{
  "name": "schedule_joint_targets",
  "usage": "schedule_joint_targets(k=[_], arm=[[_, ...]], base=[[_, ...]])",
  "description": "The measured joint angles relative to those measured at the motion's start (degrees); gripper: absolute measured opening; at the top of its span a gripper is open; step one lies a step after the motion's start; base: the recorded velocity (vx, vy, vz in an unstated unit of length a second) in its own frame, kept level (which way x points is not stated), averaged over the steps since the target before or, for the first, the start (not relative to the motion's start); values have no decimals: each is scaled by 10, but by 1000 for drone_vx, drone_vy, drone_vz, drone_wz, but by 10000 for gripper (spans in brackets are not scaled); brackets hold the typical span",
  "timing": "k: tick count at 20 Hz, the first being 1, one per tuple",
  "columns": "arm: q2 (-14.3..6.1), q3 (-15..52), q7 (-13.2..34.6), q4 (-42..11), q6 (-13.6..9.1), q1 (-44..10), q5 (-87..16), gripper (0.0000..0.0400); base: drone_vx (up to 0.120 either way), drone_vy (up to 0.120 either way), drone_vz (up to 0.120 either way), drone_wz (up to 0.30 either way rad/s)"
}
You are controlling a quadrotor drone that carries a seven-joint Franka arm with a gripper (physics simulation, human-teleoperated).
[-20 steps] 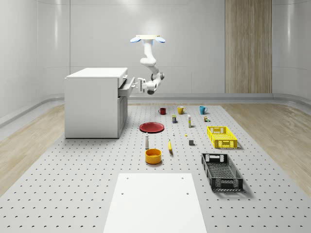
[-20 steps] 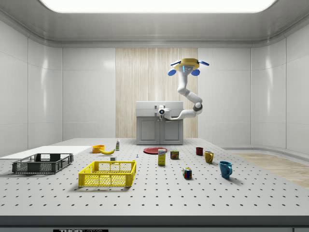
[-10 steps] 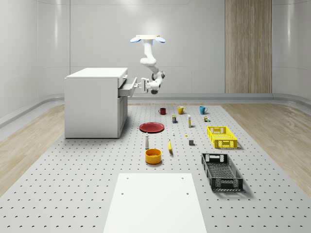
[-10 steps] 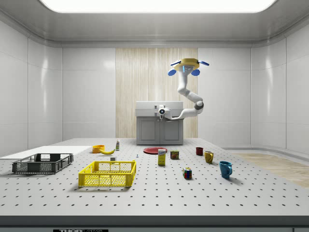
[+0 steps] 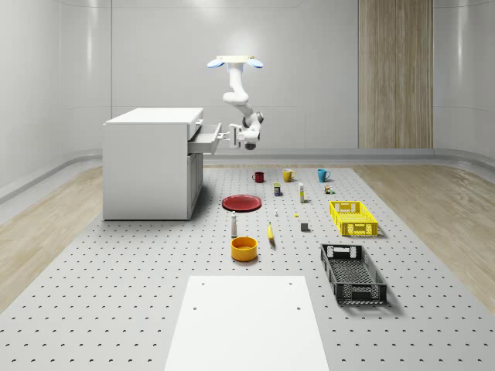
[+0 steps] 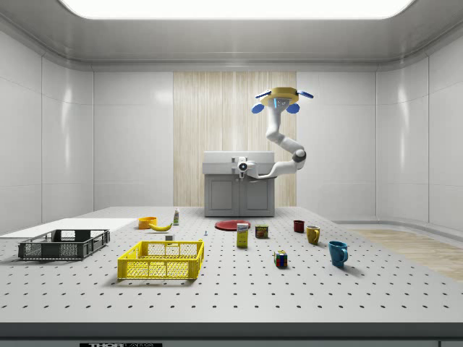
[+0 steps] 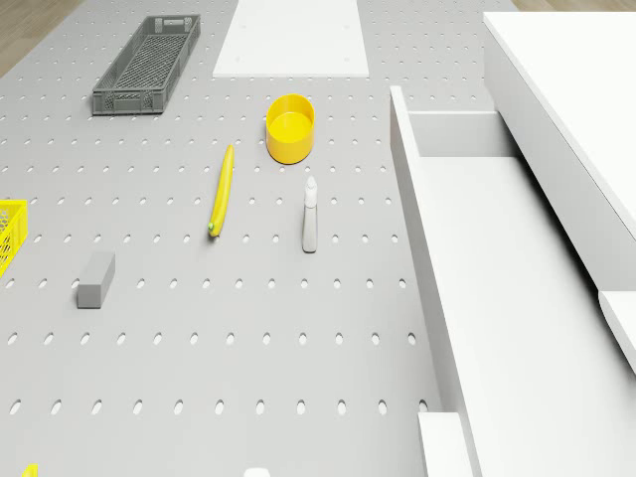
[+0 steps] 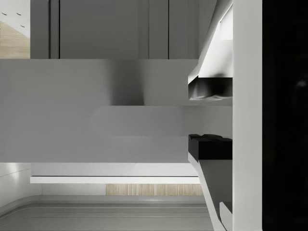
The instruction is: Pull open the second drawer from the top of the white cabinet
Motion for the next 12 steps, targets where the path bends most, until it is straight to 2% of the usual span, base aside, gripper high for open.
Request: schedule_joint_targets(k=[8, 12], arm=[[-12, -57, 16, 30, -36, 10, -51, 100], [-17, -79, 23, 42, -46, 19, -71, 100]], base=[[0, 0, 0, 0], [0, 0, 0, 0]])
